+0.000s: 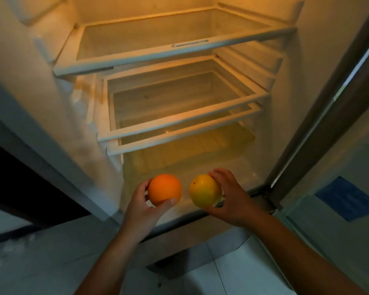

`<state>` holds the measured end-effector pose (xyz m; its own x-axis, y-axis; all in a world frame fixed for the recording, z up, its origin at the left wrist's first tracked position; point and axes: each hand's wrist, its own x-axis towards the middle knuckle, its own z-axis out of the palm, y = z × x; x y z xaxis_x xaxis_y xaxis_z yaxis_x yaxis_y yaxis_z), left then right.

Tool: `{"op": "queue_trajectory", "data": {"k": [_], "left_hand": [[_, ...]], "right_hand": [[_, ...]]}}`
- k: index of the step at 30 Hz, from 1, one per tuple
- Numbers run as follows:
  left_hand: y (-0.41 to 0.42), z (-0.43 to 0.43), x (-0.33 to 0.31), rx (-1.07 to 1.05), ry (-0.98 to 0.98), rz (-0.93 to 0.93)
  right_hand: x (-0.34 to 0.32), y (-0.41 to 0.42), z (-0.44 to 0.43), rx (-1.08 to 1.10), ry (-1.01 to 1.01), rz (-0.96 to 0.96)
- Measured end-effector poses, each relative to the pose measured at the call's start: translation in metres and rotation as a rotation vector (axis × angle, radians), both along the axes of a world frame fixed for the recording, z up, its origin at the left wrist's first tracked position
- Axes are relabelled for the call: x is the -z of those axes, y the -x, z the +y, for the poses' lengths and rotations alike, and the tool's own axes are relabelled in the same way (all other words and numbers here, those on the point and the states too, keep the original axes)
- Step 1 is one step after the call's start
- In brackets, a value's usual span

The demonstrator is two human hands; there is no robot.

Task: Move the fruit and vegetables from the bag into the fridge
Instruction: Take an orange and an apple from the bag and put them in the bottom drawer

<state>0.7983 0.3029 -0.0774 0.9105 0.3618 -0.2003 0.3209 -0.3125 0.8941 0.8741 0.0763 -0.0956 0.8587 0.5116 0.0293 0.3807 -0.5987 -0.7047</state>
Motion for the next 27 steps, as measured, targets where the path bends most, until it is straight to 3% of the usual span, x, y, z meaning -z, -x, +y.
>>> {"op": "queue_trajectory", "data": {"k": [8,15,27], "left_hand": [[-0.027,0.0,0.01,-0.016,0.025,0.072],[-0.035,0.0,0.002,-0.073,0.057,0.053],[-0.016,-0.013,0.012,-0.243,0.118,0.002]], "right_hand": [[0.002,-0.041,0.01,-0.006,0.008,-0.065],[0.011,-0.082,0.017,-0.175,0.197,0.016],[0.033,-0.093,0.018,-0.244,0.092,0.088]]}}
